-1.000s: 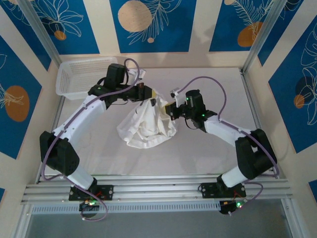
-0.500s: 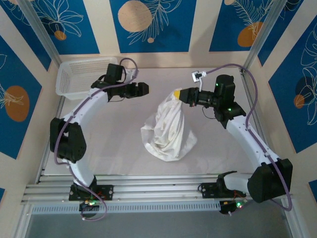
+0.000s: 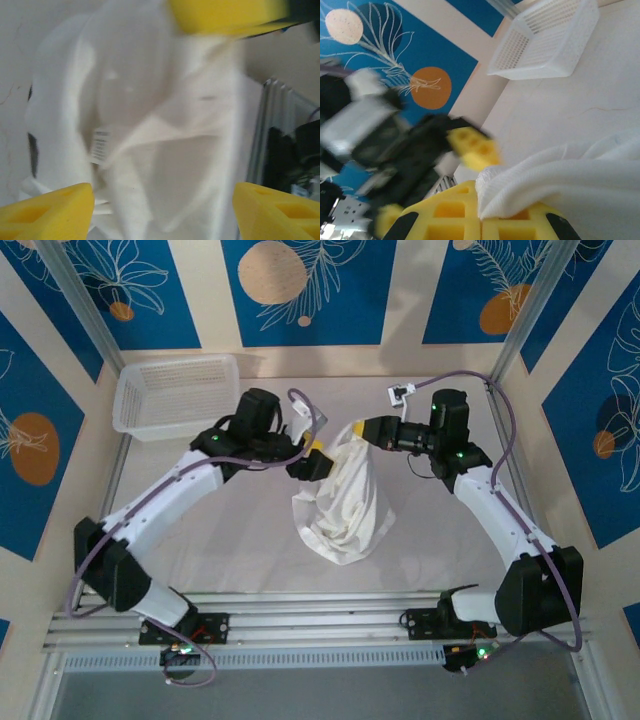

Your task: Fold the inside-out t-shirt

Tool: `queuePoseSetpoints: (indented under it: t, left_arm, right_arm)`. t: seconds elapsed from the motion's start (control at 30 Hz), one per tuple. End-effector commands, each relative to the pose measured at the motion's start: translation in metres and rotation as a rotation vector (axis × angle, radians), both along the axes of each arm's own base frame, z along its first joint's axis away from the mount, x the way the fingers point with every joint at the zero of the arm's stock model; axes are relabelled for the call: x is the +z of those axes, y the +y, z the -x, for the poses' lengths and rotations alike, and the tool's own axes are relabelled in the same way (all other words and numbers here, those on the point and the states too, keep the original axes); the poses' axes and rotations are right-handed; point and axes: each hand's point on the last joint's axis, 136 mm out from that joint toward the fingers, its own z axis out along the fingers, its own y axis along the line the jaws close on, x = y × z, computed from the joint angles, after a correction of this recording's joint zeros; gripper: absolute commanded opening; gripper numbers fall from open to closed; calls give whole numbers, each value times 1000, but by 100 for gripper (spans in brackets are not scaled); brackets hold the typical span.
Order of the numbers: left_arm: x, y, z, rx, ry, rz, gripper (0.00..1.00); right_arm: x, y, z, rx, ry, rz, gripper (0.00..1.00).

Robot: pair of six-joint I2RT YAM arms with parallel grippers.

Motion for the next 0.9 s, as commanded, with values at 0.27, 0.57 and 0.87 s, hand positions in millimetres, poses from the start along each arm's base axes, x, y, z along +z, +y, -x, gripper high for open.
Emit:
queuePoseSetpoints:
  t: [0.27,0.57,0.87]
  left_arm:
    - [7,-36,-14,-126,-56,71,44]
    - [92,-20,-10,-27,71,298,0]
    - [89,-14,-11,-10,166,323,0]
  right_arm:
    - [31,22,20,129,-44,-5,0]
    - [-96,-67,-49,-369,292,336,14]
    - [-35,-73,-2,-357,-106,170,59]
